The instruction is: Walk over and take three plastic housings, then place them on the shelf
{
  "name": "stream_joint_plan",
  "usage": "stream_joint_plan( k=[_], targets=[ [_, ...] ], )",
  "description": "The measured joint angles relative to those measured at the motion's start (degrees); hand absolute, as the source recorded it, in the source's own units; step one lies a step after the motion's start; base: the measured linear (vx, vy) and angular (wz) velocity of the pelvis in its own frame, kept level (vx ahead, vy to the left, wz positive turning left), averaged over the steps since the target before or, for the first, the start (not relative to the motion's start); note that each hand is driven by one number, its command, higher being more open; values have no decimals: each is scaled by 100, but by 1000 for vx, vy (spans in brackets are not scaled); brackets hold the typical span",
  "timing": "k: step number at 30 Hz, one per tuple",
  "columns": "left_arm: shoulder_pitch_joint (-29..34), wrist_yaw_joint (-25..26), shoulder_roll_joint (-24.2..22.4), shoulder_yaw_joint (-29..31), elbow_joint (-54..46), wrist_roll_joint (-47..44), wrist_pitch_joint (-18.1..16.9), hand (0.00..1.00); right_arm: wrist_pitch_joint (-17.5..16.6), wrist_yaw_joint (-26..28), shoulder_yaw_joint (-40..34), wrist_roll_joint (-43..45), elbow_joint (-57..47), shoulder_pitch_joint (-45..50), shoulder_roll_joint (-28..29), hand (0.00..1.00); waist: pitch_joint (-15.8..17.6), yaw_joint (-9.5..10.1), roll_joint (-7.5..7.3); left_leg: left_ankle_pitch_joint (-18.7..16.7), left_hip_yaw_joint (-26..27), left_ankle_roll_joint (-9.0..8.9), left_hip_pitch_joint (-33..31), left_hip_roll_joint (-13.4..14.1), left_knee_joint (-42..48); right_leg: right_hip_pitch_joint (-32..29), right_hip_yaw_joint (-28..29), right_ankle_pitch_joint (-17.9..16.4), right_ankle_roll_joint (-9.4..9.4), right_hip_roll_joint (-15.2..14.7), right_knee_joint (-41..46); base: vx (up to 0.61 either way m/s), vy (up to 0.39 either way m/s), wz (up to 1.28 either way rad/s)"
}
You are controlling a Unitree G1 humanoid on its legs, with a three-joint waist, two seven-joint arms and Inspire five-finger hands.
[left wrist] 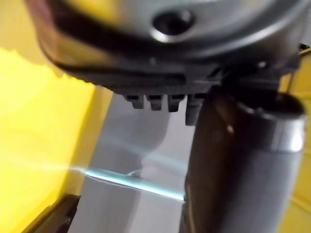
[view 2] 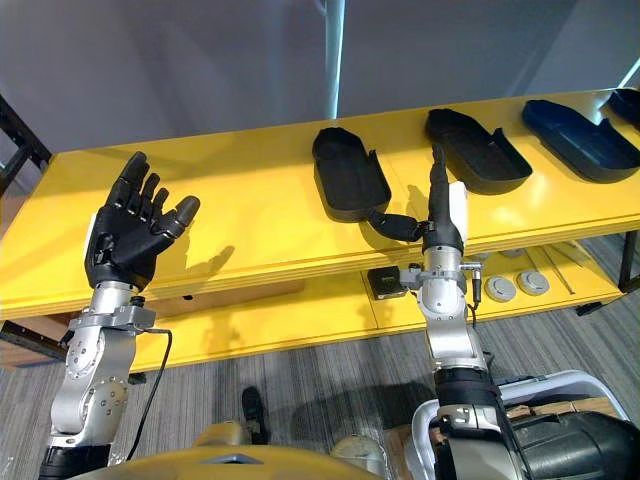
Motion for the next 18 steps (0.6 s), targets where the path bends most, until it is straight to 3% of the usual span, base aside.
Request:
stream_joint_plan(
  k=[3, 9, 18],
  targets=[
    [25, -89, 1, -13, -16, -1, 3, 100, 164, 2, 243, -7, 465, -154, -247, 100, 25, 148, 1, 42, -36, -34, -8, 0, 8, 6, -18, -6, -7, 7, 3, 13, -6, 5],
    [21, -165, 3, -25, -22, -4, 3, 100, 214, 1, 444, -14, 872, -649, -433, 100, 322, 153, 13, 78, -138, -9, -39, -2, 10, -15, -104, -71, -14, 2, 161, 1, -7, 7],
    [-34, -148, 8, -39, -27, -6, -2, 100, 207, -68, 618, 2, 1249, -1076, -596, 100, 392, 156, 12, 144, -224, -6, -187, 7, 11, -276, -153, -252, -40, -35, 504, -12, -15, 4]
  ],
)
